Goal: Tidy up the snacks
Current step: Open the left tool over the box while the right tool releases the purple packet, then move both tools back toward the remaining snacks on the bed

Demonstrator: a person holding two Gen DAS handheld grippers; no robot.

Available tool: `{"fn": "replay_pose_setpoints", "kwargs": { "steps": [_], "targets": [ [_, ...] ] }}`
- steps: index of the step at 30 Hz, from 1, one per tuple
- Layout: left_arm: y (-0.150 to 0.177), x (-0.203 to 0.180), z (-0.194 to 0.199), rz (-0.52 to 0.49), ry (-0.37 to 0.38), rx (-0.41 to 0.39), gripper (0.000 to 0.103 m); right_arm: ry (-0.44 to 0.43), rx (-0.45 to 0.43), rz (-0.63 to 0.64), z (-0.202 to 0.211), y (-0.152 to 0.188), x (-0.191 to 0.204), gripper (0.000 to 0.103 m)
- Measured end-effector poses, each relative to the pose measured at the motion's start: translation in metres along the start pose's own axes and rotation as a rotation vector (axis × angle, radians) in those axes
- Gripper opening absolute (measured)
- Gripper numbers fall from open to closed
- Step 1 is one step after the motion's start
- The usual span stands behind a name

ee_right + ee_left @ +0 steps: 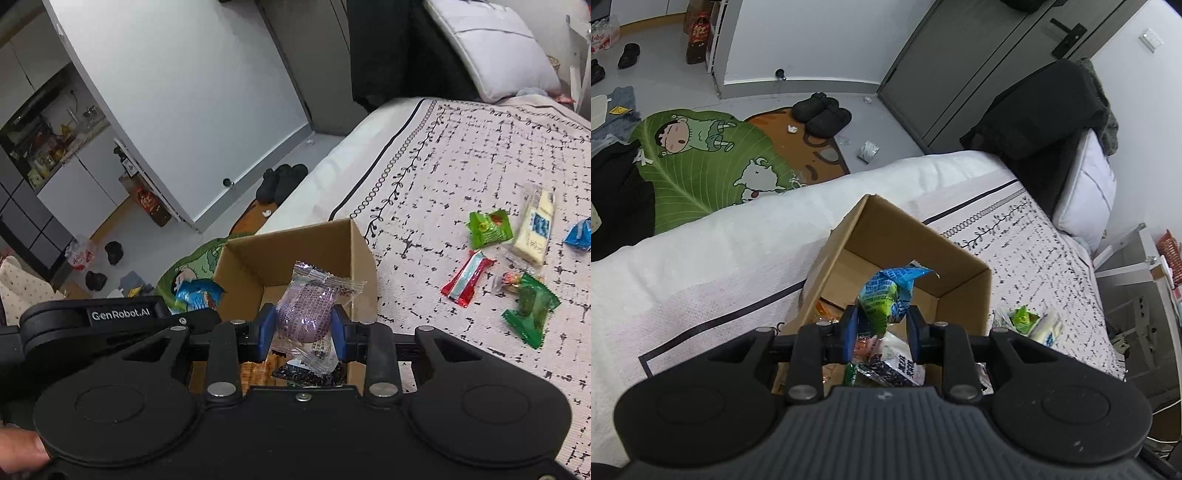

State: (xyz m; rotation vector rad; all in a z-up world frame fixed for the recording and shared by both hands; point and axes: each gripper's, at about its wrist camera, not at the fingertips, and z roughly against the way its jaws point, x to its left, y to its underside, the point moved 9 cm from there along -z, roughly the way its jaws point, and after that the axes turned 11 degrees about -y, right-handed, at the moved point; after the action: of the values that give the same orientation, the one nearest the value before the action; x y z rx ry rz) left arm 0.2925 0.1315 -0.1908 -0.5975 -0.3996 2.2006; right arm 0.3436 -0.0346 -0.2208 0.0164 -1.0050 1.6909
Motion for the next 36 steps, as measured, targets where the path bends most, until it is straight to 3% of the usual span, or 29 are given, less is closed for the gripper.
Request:
{"fn": "replay_pose_setpoints", "kwargs": {
  "steps": [8, 12, 16, 18, 23, 29, 36],
  "targets": [
    [-0.005, 0.002, -0.005, -0.004, -0.038, 0.007, 0.029, -0.005, 0.016, 0.024, -0.003, -0.001, 0.003, 0.037],
    [-0.003, 0.000, -0.003, -0.015, -0.049, 0.013, 0.034, -0.002, 0.001, 0.014, 0.007, -0.005, -0.002, 0.051],
    [0.000, -0.001, 0.001, -0.018, -0.061, 0.018, 0.036, 0.016, -0.019, -0.001, 0.021, -0.007, -0.011, 0.058],
    [0.002, -0.002, 0.004, -0.021, -0.069, 0.019, 0.041, 0.028, -0.032, -0.006, 0.027, -0.007, -0.016, 0.063],
    [0.007, -0.004, 0.012, -0.033, -0.102, 0.011, 0.069, 0.076, -0.070, 0.003, 0.048, -0.009, -0.029, 0.079],
    [0.015, -0.012, 0.023, -0.060, -0.106, 0.007, 0.079, 0.089, -0.095, -0.001, 0.070, -0.012, -0.042, 0.085],
    [0.024, -0.025, 0.035, -0.089, -0.112, -0.007, 0.083, 0.094, -0.142, 0.013, 0.092, -0.016, -0.055, 0.100]
  ]
}}
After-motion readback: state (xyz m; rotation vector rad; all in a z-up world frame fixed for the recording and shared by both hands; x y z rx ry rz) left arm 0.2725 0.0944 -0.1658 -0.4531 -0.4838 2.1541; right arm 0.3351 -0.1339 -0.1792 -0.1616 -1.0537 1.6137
